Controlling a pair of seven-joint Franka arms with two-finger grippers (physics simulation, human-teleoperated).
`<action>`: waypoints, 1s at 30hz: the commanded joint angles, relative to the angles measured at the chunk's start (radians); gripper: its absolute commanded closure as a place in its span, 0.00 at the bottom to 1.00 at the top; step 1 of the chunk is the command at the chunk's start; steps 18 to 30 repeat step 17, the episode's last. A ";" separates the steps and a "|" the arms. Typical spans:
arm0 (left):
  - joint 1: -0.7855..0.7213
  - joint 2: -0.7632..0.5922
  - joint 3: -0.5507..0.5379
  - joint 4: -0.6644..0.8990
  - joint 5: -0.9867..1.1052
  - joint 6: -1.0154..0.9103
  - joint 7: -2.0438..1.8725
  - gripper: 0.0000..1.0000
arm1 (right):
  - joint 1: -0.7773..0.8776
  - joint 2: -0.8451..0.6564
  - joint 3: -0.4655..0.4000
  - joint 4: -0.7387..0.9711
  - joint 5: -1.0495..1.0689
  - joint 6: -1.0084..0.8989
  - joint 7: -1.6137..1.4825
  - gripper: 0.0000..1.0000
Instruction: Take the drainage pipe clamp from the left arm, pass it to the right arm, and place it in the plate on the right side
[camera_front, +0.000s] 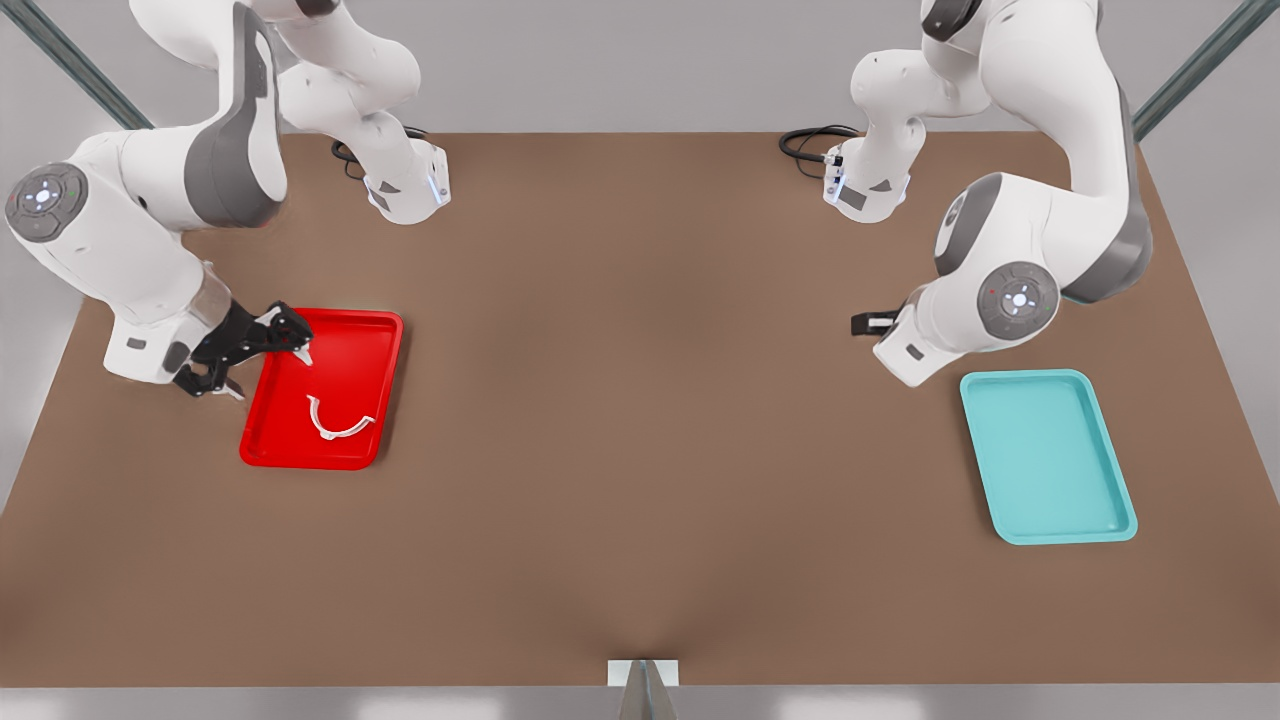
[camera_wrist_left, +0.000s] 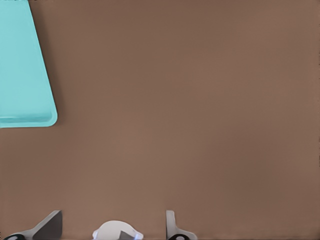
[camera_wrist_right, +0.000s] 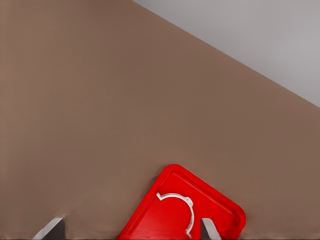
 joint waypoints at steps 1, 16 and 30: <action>0.000 -0.002 -0.010 0.007 -0.001 -0.017 0.147 0.00 | 0.003 -0.074 0.004 -0.055 -0.056 -0.283 0.611 0.00; 0.009 0.004 -0.011 0.014 -0.002 -0.089 0.144 0.00 | -0.257 0.009 0.314 0.003 -0.102 -0.272 0.597 0.00; 0.009 0.004 -0.011 0.014 -0.002 -0.090 0.144 0.00 | -0.264 0.010 0.314 0.003 -0.102 -0.266 0.594 0.00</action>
